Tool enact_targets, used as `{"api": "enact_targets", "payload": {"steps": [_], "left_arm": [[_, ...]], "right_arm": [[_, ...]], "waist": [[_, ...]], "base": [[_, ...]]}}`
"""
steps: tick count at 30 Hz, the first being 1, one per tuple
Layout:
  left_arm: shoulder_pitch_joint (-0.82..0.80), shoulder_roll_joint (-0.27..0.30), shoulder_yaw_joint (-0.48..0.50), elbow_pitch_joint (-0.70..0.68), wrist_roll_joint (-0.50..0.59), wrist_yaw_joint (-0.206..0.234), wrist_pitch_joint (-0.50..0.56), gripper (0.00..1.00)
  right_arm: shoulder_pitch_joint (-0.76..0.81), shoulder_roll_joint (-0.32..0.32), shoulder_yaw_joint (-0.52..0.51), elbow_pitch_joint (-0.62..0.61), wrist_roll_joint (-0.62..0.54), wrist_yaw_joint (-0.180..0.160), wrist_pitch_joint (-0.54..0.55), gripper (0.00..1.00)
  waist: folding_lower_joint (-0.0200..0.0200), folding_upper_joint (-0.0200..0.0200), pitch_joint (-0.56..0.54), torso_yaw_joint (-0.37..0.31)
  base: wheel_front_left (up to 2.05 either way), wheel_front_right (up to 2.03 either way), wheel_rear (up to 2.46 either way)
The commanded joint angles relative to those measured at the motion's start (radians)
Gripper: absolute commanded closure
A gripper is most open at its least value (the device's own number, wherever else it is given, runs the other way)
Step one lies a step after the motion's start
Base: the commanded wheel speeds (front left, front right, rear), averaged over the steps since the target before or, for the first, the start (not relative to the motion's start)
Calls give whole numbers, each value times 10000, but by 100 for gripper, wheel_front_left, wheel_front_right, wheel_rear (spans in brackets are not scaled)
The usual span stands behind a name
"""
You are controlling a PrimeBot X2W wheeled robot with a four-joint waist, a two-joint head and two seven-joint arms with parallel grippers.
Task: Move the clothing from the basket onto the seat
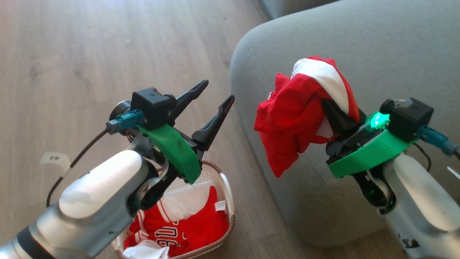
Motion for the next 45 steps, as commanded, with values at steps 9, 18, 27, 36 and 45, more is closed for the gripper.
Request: {"api": "enact_targets", "payload": {"steps": [9,18,27,36,45], "left_arm": [[-623,380,418,-352,96,2,-30,0],[-673,330,352,-388,131,-2,-53,0],[-897,299,294,-436,211,-15,48,0],[-1316,248,212,-575,327,-136,255,0],[-2008,334,289,-929,464,-186,639,0]], "right_arm": [[159,88,-308,-834,-264,71,-93,100],[556,124,-605,-1201,-418,71,-91,100],[635,126,-790,-1512,-530,71,-67,100],[-476,-372,-1303,-997,-457,71,140,100],[-1779,-980,-1864,62,91,71,32,100]], "waist": [[0,0,294,-1274],[0,0,385,-2158],[0,0,754,-2436],[0,0,1328,-2139],[0,0,2383,-1530]], "base": [[0,0,0],[0,0,0],[0,0,0],[0,0,0],[0,0,0]]}}
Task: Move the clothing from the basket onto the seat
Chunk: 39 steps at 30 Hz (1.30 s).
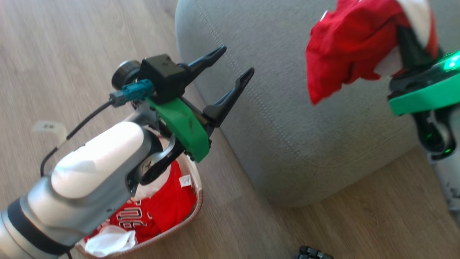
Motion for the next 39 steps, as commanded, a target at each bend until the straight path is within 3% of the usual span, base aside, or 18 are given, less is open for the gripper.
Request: {"api": "enact_targets", "payload": {"steps": [1,11,22,28,35,37,38,39], "left_arm": [[-708,296,448,-357,175,-42,106,0],[-1942,-101,117,-720,673,-442,709,0],[-2864,-747,-239,-697,1138,-935,700,0],[-3082,-881,-331,-576,1240,-1090,630,0],[-3137,-933,-353,-394,1225,-1148,525,0],[-3130,-922,-361,-356,1213,-1152,512,0],[-3130,-922,-361,-356,1213,-1152,512,0],[-3126,-918,-365,-338,1208,-1155,503,0]], "right_arm": [[-335,-264,-125,-124,82,71,-121,100],[-1885,-919,-1179,1086,370,71,-216,100],[-3132,-2148,-1934,2592,247,71,-222,100],[-3563,-2313,-1935,3449,-67,71,-183,100],[-3883,-2097,-1217,4872,-276,71,1194,100],[-3944,-2010,-979,5309,-242,71,1983,77],[-3944,-2010,-979,5309,-242,71,1983,77],[-4002,-1948,-895,5394,-141,71,2210,64]], "waist": [[-1,0,485,313],[-1,0,2034,861],[-1,0,3416,1488],[-1,0,3813,1679],[-1,0,3912,1827],[-1,0,3911,1846],[-1,0,3911,1846],[-1,0,3902,1854]], "base": [[0,0,0],[0,0,0],[0,0,0],[0,0,0],[0,0,0],[0,0,0],[0,0,0],[0,0,0]]}}
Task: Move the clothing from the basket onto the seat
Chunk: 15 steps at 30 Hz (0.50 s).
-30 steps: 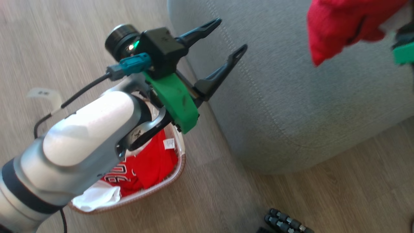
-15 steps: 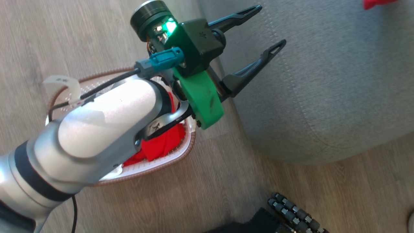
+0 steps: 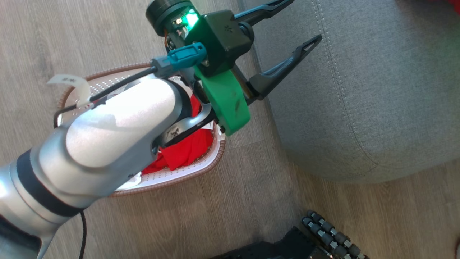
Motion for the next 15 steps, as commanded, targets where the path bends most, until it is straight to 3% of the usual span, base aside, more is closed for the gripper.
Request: {"api": "enact_targets", "payload": {"steps": [1,2,15], "left_arm": [[-380,61,293,-293,78,-78,-57,0],[-372,65,291,-275,69,-78,-67,0],[-63,148,276,-45,-116,40,-237,0]], "right_arm": [[-140,-184,24,-204,100,71,96,36],[-157,-191,152,-103,154,71,404,0],[127,-582,1071,-223,1099,71,1662,0]], "waist": [[-1,0,-19,6],[-1,0,-40,12],[-1,0,-686,-122]], "base": [[0,0,0],[0,0,0],[0,0,0]]}}
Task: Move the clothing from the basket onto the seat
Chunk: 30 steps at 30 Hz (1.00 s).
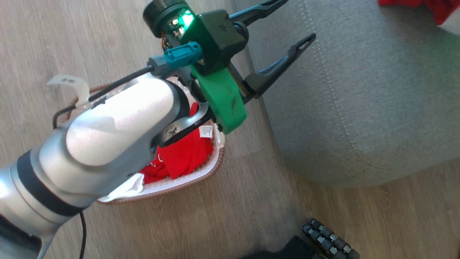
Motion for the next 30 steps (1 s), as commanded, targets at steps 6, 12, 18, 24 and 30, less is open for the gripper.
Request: {"api": "enact_targets", "payload": {"steps": [6,12,18,24,30], "left_arm": [[258,254,293,-87,-240,66,-304,0],[956,518,406,137,-503,344,-653,0],[1529,710,519,227,-763,536,-974,0],[2002,769,592,282,-991,716,-1228,0],[2396,825,712,368,-1213,888,-1468,0]], "right_arm": [[582,-742,184,-410,321,69,714,0],[1030,-1047,117,-1143,309,69,766,0],[1507,-1233,-246,-2125,312,69,653,0],[2046,-1165,-435,-3438,45,69,328,0],[2604,-805,-676,-4567,-305,69,-77,0]], "waist": [[-1,0,-787,-141],[-1,0,-1543,-300],[-1,0,-2286,-359],[-1,0,-3097,-209],[-1,0,-3753,78]], "base": [[0,0,0],[0,0,0],[0,0,0],[0,0,0],[0,0,0]]}}
